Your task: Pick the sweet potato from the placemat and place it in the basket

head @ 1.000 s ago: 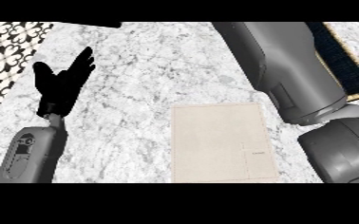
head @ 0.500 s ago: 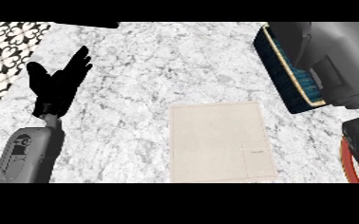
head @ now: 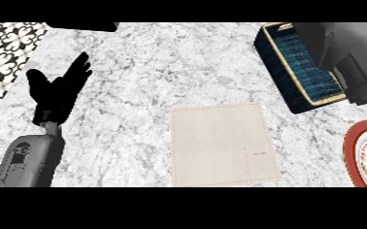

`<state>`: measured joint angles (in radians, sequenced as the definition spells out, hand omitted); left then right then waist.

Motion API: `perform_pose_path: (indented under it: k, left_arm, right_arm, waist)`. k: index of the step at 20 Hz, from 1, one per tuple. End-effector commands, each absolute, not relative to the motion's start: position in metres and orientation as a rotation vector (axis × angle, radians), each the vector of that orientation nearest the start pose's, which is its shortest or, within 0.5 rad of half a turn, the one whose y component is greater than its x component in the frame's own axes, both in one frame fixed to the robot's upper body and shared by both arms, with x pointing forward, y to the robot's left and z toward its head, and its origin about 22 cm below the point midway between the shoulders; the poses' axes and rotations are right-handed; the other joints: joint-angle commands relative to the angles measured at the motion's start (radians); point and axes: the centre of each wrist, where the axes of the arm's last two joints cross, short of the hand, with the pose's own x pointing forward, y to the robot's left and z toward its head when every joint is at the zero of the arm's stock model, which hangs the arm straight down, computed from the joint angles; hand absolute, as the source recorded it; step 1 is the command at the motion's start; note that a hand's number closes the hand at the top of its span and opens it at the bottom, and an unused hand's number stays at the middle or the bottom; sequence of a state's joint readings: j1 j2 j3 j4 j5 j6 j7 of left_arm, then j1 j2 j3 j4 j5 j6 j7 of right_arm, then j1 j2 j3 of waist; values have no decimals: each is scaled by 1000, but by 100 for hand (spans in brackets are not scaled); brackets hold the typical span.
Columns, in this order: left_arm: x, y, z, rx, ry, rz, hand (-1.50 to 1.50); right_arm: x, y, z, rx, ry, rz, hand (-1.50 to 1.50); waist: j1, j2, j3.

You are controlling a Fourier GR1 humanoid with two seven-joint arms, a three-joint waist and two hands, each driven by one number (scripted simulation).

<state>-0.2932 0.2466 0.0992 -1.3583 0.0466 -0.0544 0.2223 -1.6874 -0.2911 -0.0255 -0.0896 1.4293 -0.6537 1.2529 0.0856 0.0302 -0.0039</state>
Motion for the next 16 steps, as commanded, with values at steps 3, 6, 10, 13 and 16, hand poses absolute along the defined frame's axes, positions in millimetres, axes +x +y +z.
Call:
perform_pose_path:
  k: [3, 6, 10, 13, 16]
  left_arm:
    - [304, 295, 40, 159, -1425, -106, 0]
    - [308, 289, 40, 142, -1418, -110, 0]
    - [306, 292, 45, 158, -1405, -98, 0]
    - [299, 310, 45, 158, -1388, -98, 0]
    - [301, 298, 44, 174, -1417, -103, 0]
  right_arm:
    - [487, -142, 265, -1710, -924, -327, 150]
    - [488, -151, 257, -1689, -961, -360, 150]
    - [488, -163, 236, -1690, -974, -360, 150]
    - [488, -172, 227, -1679, -977, -388, 150]
    - [488, -213, 245, -1683, -916, -554, -150]
  waist:
    - [-30, -13, 2]
    - [-34, -10, 3]
    - [-34, -13, 3]
    - [-43, -19, 3]
    - [-37, -10, 3]
